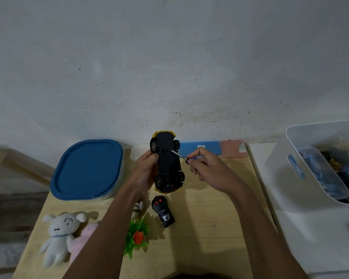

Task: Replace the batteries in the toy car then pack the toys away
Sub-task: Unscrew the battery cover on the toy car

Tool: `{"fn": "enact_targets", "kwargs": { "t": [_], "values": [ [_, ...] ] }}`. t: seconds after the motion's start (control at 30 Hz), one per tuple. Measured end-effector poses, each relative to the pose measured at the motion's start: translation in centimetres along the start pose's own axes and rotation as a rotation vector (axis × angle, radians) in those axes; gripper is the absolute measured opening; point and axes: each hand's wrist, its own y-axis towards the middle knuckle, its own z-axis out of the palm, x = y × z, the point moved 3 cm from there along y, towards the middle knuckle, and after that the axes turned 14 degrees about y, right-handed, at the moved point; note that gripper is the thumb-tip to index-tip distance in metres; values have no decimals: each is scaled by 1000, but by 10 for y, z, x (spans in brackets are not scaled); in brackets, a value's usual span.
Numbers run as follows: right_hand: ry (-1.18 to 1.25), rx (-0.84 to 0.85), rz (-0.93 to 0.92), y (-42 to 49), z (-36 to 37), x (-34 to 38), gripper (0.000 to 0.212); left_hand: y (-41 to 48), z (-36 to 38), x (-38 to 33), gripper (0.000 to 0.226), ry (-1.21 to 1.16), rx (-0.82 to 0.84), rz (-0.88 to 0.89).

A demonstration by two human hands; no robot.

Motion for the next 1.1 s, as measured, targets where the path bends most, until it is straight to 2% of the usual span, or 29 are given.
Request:
{"fn": "enact_targets", "kwargs": {
  "t": [0.23, 0.43, 0.7, 0.97, 1.1],
  "values": [
    [-27, 3, 5, 1, -2, 1, 7, 3, -2, 0, 43, -3, 5, 28],
    [-90, 13, 34, 2, -7, 8, 9, 3, -9, 3, 44, 91, -4, 38],
    [-358, 2, -20, 4, -12, 25, 13, 4, -14, 1, 64, 255, 19, 53],
    [-737, -87, -100, 5, -5, 38, 28, 2, -14, 1, 66, 267, 55, 53],
    [-829, -112, -187, 0, -4, 44, 22, -2, -12, 0, 63, 234, 59, 54]
  ]
}}
